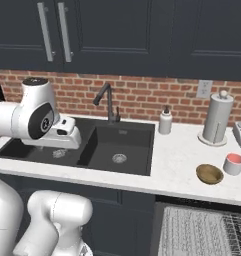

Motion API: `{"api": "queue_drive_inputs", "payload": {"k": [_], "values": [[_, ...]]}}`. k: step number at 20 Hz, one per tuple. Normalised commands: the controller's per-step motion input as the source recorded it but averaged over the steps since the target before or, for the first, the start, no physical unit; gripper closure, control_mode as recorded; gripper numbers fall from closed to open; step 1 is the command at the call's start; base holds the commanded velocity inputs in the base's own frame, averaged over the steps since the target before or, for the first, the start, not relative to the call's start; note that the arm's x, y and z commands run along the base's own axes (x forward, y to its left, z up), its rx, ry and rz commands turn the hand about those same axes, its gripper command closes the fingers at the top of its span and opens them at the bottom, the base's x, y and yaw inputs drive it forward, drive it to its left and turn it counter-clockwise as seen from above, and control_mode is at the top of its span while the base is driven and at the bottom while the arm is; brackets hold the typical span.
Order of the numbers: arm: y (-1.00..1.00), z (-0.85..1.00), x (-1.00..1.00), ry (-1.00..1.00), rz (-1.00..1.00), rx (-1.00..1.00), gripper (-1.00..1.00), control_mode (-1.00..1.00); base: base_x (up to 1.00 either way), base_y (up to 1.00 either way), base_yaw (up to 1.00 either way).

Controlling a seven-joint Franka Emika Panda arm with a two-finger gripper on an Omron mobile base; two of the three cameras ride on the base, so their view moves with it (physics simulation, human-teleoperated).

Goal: Pick up the cup and bowl from the counter, place them in the dishwasher, and close the dishwasher door.

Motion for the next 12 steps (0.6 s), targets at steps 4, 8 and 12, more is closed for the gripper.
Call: {"api": "queue_drive_inputs", "payload": {"k": [4,8,12], "values": [[0.0,0.0,0.0,0.0,0.0,0.0,-1.0,1.0,0.1,0.04,-0.53],[0.0,0.0,0.0,0.0,0.0,0.0,-1.0,1.0,0.0,0.19,-0.83],[0.0,0.0,0.0,0.0,0.0,0.0,-1.0,1.0,0.02,0.28,-0.94]]}}
